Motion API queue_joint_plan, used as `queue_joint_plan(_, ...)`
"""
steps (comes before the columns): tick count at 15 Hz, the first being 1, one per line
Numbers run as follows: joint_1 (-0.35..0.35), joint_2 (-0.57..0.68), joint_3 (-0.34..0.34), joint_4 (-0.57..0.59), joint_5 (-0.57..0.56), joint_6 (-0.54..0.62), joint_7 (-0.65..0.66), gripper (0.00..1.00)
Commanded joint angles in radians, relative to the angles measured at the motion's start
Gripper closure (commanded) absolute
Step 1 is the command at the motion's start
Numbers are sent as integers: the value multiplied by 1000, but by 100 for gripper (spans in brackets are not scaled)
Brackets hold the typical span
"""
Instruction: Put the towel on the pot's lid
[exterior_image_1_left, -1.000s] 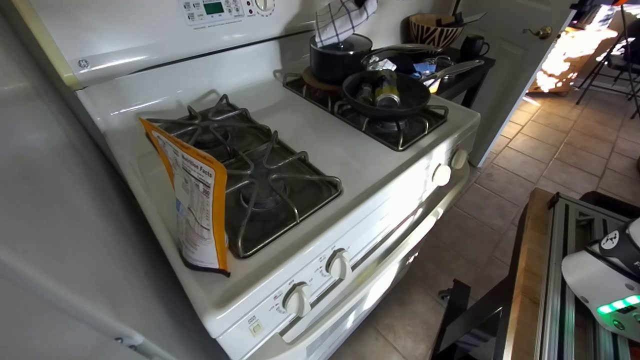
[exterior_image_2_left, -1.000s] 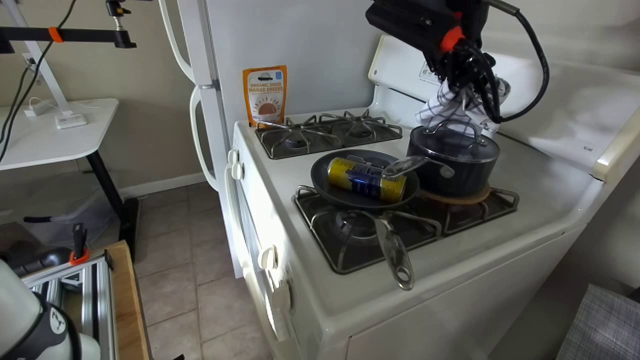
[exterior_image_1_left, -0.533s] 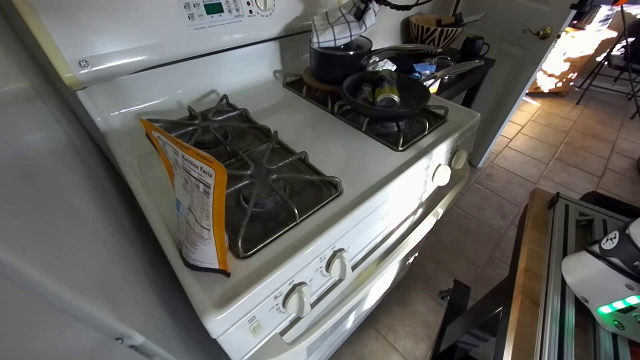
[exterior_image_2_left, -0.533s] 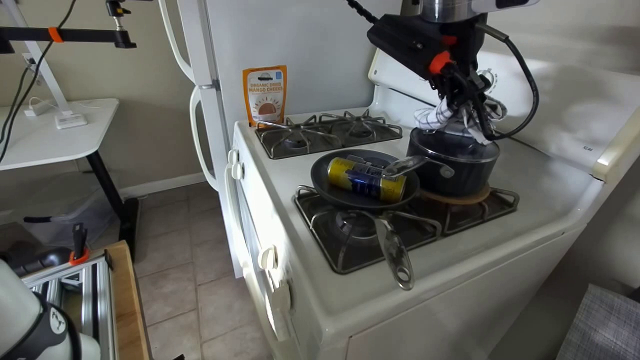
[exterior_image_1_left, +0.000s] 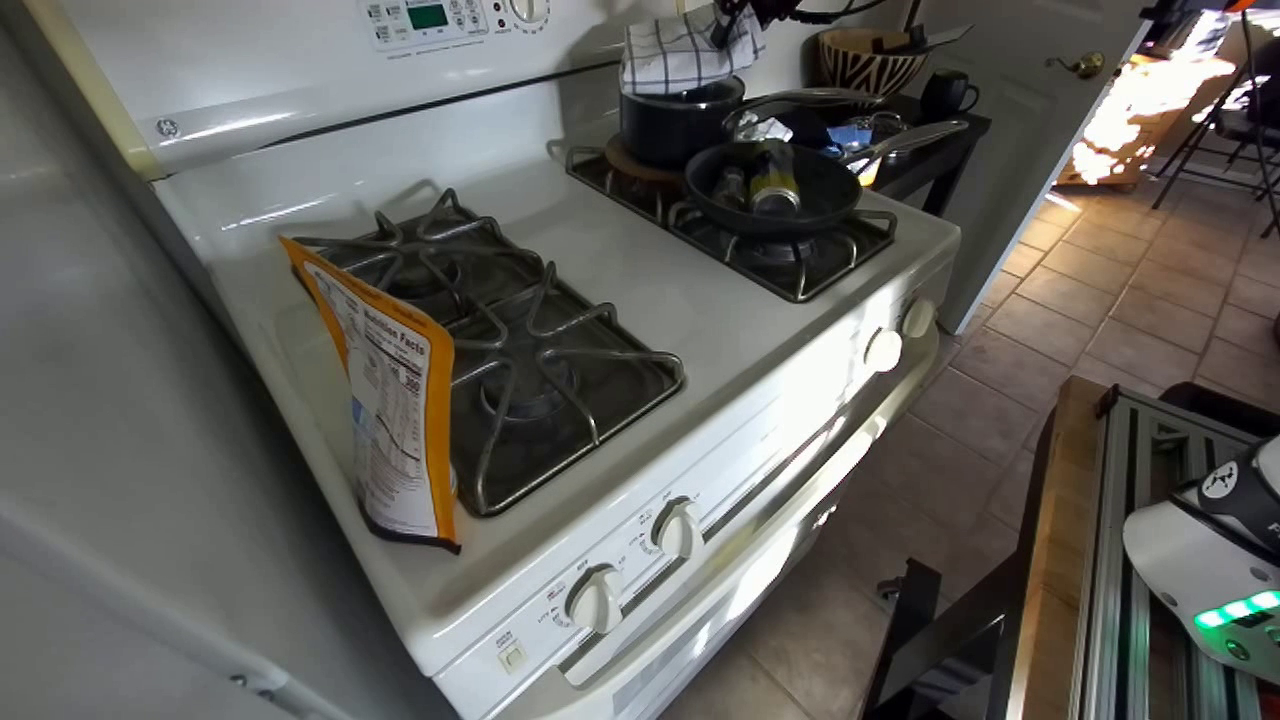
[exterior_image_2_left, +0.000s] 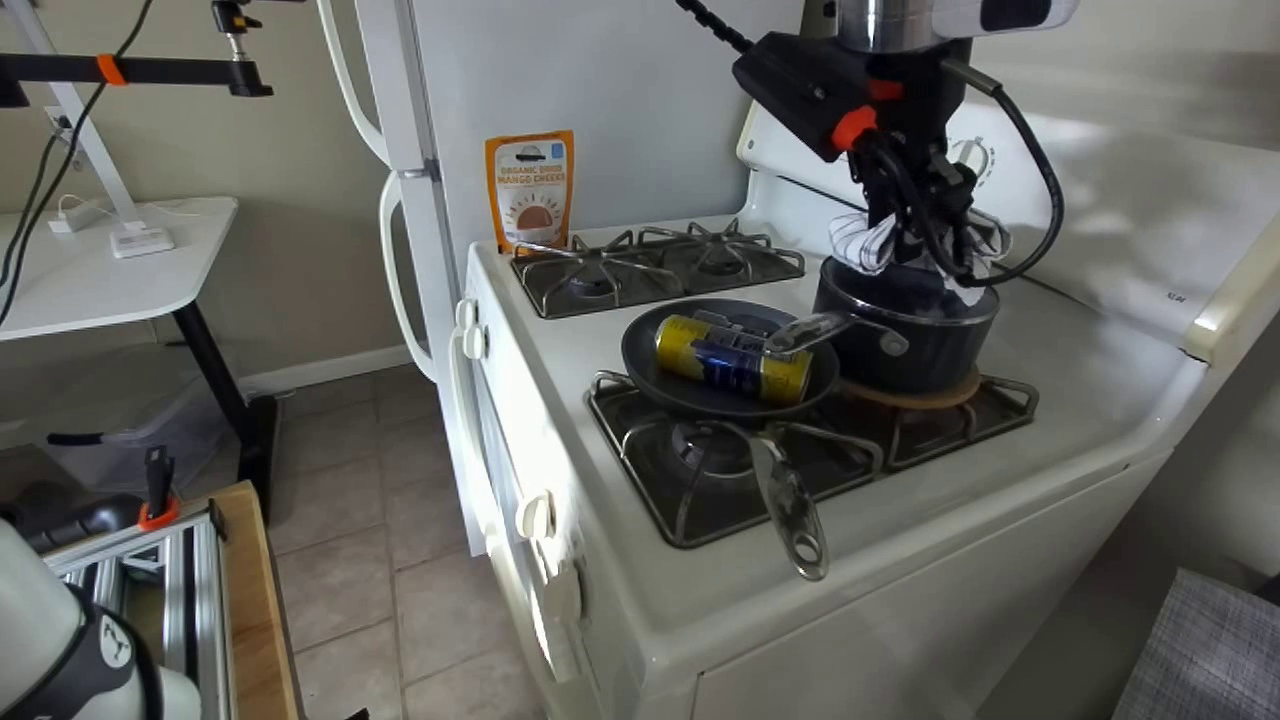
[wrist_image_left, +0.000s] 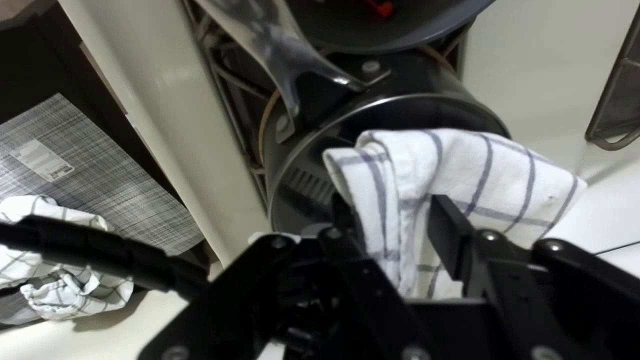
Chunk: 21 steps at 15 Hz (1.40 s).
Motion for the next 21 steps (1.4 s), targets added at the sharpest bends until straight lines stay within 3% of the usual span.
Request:
queue_joint_plan(1,-1,-47,-8,-7,-32,-99,71,25)
queue_joint_plan(4,-1,-105,-12,-3,-90,-207,135,1)
queue_joint_plan(5,-1,-127,-10,-1,-90,-243,140,0)
queue_joint_plan(8,0,-173,-5,12,-79,-293,148,0)
queue_joint_plan(13,-18,-150,-5,30,-76,-91,341,0)
queue_joint_plan(15,-23,-113,-4,68,-78,-84,442,0)
queue_joint_plan(16,-13,-102,-6,85,-26,-96,395,0)
queue_joint_plan(17,-15,-139,-9,45,-52,-97,363,0)
queue_joint_plan(21,-13,-107,-9,77,-42,-97,374,0)
